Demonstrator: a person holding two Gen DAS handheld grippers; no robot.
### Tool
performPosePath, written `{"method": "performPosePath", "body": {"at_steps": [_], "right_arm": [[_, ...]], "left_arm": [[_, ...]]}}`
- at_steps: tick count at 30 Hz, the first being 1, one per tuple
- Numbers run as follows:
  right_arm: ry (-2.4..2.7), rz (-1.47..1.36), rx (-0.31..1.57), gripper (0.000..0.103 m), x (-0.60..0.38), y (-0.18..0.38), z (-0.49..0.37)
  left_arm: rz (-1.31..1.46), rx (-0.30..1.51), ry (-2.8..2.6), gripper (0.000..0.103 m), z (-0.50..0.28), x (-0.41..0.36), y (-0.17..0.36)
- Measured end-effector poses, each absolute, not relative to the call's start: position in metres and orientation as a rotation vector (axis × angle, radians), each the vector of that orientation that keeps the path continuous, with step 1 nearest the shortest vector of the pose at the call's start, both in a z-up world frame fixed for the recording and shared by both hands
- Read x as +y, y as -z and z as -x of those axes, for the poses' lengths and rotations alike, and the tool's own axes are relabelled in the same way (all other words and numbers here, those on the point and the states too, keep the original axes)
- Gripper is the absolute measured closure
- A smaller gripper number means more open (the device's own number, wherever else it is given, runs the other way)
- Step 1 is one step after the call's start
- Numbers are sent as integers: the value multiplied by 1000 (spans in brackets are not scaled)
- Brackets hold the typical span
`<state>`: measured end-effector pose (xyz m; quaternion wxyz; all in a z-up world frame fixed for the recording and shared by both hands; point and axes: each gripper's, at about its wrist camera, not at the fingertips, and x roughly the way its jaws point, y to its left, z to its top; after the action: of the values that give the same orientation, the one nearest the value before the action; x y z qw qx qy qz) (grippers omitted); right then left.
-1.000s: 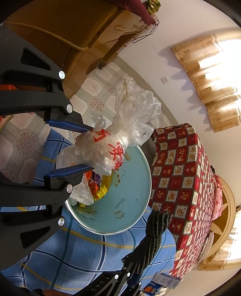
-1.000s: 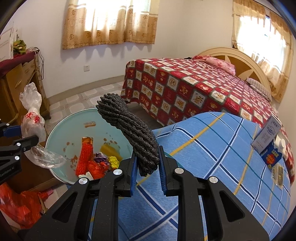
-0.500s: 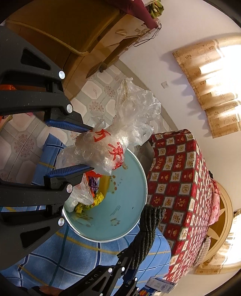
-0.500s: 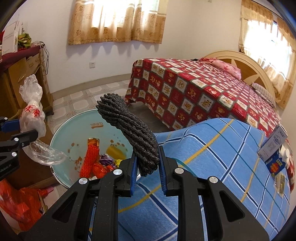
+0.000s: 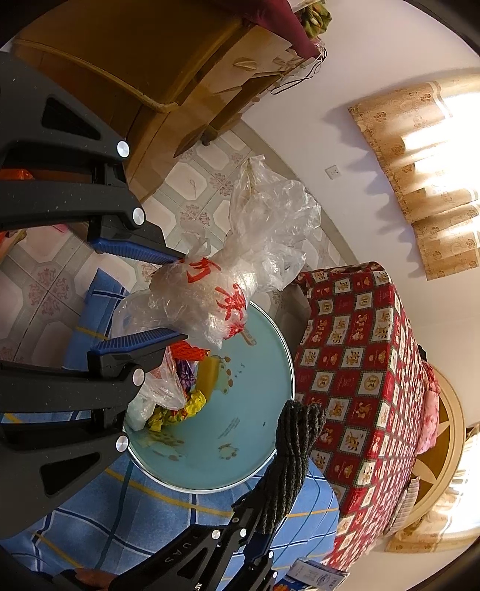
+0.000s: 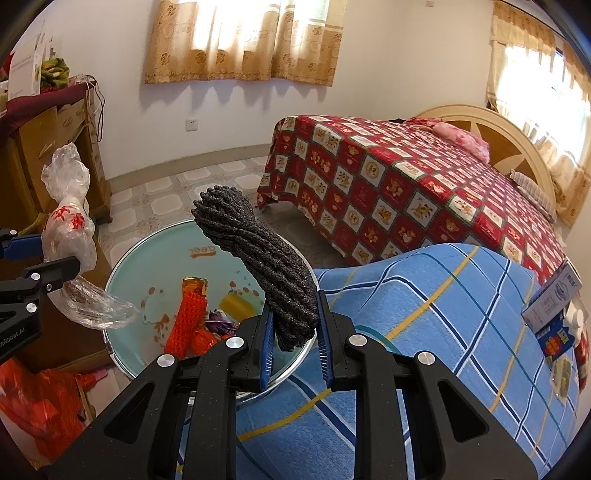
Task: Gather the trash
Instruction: 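Carry the clear plastic bag and black scrubber in both tools over the bin, then open both tools over the bin to drop the bag and scrubber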
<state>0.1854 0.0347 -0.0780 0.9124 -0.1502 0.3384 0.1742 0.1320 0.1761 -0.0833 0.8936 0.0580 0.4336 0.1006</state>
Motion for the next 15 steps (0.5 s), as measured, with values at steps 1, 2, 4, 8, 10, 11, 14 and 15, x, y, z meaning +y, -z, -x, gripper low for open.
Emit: {"method": "performPosePath", "body": {"at_steps": [1,2,4,8,10,11,14,15], "right_arm": [[-359,309,697,82,34,78,-185],[-359,311,697,82,35,78,-185],[-361,315,696,81,37,78,-186],[-366,316,693,81,38,77,-189],[-371,317,691,81,38,76,-191],[-383,311,689,80,39,76,-191],[-392,299,673,69,35,75,-190],[-390,295,670,56,35,75,-190]], "left_arm": [[-121,899,-208,68,-132,175,83],[-123,899,-208,68,-132,175,83],[-122,898,-206,68,-134,175,83],[-122,891,-200,67,-138,172,83],[-118,886,-194,66,-140,170,82],[-111,879,-186,65,-140,170,80],[-99,853,-173,52,-139,166,75],[-94,845,-168,48,-138,165,73]]}}
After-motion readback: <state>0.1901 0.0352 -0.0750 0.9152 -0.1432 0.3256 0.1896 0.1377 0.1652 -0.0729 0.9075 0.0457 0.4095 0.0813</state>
